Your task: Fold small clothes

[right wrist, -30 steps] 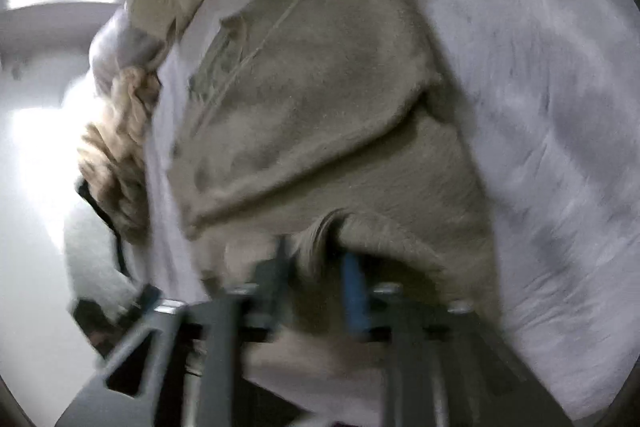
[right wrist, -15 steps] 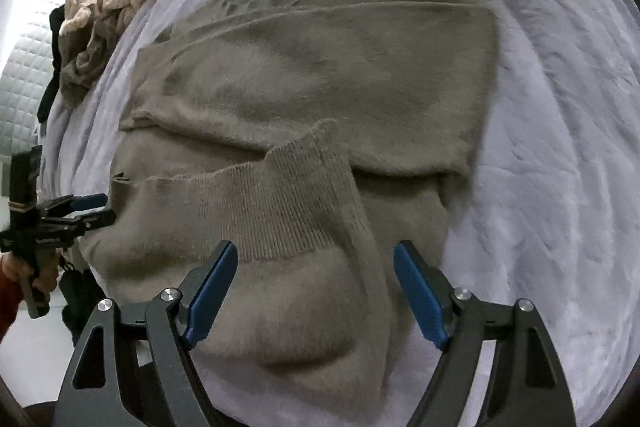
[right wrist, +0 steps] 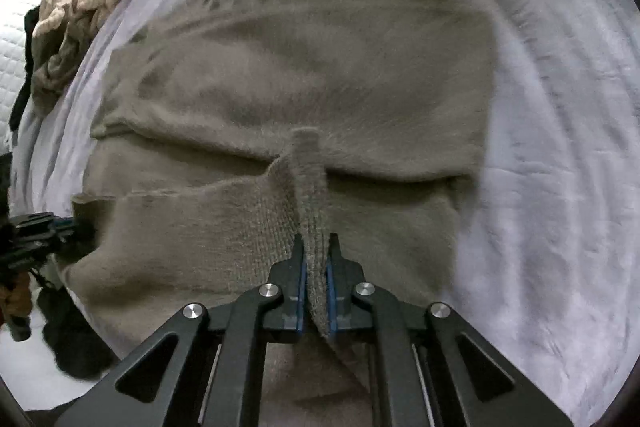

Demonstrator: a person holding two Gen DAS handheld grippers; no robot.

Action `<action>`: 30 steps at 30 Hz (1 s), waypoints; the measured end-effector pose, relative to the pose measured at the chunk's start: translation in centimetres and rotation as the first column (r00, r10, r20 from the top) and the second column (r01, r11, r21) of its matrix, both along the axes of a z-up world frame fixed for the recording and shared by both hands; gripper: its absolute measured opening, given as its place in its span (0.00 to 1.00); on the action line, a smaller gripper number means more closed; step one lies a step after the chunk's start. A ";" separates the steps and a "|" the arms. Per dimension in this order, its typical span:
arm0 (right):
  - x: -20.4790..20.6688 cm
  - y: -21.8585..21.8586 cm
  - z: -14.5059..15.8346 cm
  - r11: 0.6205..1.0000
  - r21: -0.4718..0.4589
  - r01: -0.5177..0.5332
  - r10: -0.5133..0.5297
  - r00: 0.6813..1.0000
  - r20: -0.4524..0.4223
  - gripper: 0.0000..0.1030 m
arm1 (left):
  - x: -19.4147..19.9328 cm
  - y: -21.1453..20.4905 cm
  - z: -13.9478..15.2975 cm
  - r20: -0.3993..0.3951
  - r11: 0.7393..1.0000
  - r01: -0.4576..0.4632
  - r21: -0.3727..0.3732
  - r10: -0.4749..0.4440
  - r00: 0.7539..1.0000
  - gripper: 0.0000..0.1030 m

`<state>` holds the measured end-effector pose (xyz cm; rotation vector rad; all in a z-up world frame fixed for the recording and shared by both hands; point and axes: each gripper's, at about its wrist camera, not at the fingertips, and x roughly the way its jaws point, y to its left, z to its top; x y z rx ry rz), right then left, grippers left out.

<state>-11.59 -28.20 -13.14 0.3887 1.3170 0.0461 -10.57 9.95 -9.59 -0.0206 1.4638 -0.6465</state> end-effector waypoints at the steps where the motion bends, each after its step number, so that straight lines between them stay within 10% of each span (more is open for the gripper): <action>1: -0.4 -0.1 0.8 1.000 -0.009 0.015 -0.014 1.000 0.015 0.08 | 0.2 0.3 0.9 0.011 0.999 -0.021 -0.028 0.021 1.000 0.18; 14: 6.2 -3.2 11.0 0.979 -0.186 0.088 -0.032 0.959 0.282 0.06 | 10.2 -2.1 8.8 0.294 0.981 -0.083 -0.174 0.132 0.947 0.18; 30: 16.9 -7.4 -2.9 0.988 -0.092 0.127 -0.118 0.988 0.103 0.06 | 19.6 -4.7 -3.1 0.347 0.953 -0.254 0.165 0.185 0.919 0.19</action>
